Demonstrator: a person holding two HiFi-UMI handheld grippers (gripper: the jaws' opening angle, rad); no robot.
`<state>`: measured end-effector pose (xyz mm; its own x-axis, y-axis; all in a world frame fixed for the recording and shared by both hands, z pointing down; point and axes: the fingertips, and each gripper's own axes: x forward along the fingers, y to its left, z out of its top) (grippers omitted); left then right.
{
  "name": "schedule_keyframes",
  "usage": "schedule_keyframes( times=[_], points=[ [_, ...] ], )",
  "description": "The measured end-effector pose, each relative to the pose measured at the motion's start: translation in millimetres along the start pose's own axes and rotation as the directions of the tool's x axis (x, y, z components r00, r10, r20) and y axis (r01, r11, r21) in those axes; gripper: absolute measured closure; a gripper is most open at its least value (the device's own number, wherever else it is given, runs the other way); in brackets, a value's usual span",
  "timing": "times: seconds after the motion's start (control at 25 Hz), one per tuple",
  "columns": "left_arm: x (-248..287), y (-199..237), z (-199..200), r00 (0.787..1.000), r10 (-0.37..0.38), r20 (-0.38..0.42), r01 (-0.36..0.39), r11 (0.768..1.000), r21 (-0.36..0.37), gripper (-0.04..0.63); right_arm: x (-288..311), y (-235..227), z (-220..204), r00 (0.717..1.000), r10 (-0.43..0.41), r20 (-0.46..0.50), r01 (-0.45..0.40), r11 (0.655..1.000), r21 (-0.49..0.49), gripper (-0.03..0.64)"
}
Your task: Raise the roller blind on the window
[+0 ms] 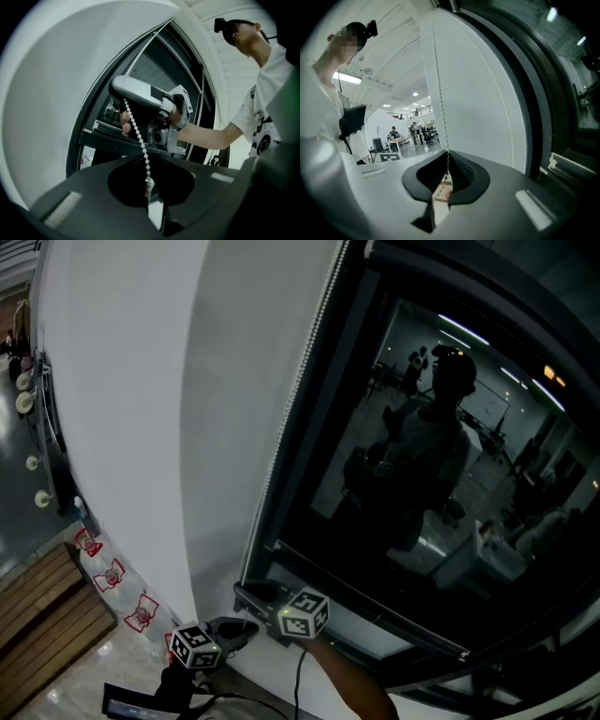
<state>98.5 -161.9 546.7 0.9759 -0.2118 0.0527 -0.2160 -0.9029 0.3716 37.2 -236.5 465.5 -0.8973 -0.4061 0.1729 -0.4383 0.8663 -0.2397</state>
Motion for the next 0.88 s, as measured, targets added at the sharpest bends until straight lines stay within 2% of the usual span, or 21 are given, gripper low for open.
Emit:
schedule_keyframes(
  times=[0.12,0.24,0.36,0.48,0.6,0.64,0.68,0.72,0.76,0.84,0.88],
  points=[
    [-0.3,0.7,-1.2,1.000,0.011,-0.001,-0.011,1.000,0.001,0.597,0.7,7.5,1.3,1.000,0.012,0.000,-0.012,1.000,-0.008,0.606],
    [-2.6,1.4,-0.7,1.000,0.016,0.003,-0.016,1.000,0.000,0.597,-0.1,10.0,3.7,0.999,0.011,0.040,-0.013,0.999,0.033,0.604],
    [-11.1,13.2,-8.6,0.998,0.058,-0.028,-0.058,0.998,-0.002,0.597,-4.9,4.3,6.4,0.996,-0.014,0.083,0.008,0.997,0.072,0.604],
    [-28.3,40.5,-29.7,0.988,0.150,-0.041,-0.152,0.986,-0.061,0.597,-11.5,-5.4,7.3,0.993,-0.049,0.105,0.041,0.996,0.078,0.603],
    [-48.0,59.5,-51.7,0.967,0.251,-0.050,-0.255,0.958,-0.128,0.595,-22.4,-9.8,9.4,0.987,-0.086,0.134,0.076,0.994,0.082,0.601],
    [-53.6,61.1,-59.1,0.961,0.270,-0.067,-0.277,0.951,-0.138,0.521,-26.4,-10.0,10.5,0.984,-0.102,0.147,0.090,0.992,0.086,0.600],
    [-58.9,61.7,-66.9,0.954,0.286,-0.091,-0.296,0.944,-0.144,0.395,-29.5,-9.7,10.0,0.981,-0.120,0.153,0.108,0.991,0.086,0.600],
    [-64.2,61.9,-74.5,0.946,0.302,-0.115,-0.317,0.937,-0.146,0.358,-31.2,-8.6,6.6,0.980,-0.136,0.147,0.126,0.989,0.078,0.597],
    [-69.0,61.3,-81.2,0.938,0.320,-0.135,-0.338,0.930,-0.146,0.343,-31.8,-6.0,-0.4,0.980,-0.148,0.131,0.140,0.988,0.067,0.586],
    [-76.2,55.5,-92.1,0.925,0.341,-0.166,-0.365,0.920,-0.141,0.337,-34.3,3.3,-20.6,0.981,-0.160,0.109,0.153,0.986,0.069,0.492],
    [-77.7,50.3,-97.4,0.922,0.342,-0.182,-0.368,0.920,-0.134,0.339,-38.2,8.5,-31.3,0.979,-0.170,0.113,0.160,0.983,0.092,0.479]
  ],
)
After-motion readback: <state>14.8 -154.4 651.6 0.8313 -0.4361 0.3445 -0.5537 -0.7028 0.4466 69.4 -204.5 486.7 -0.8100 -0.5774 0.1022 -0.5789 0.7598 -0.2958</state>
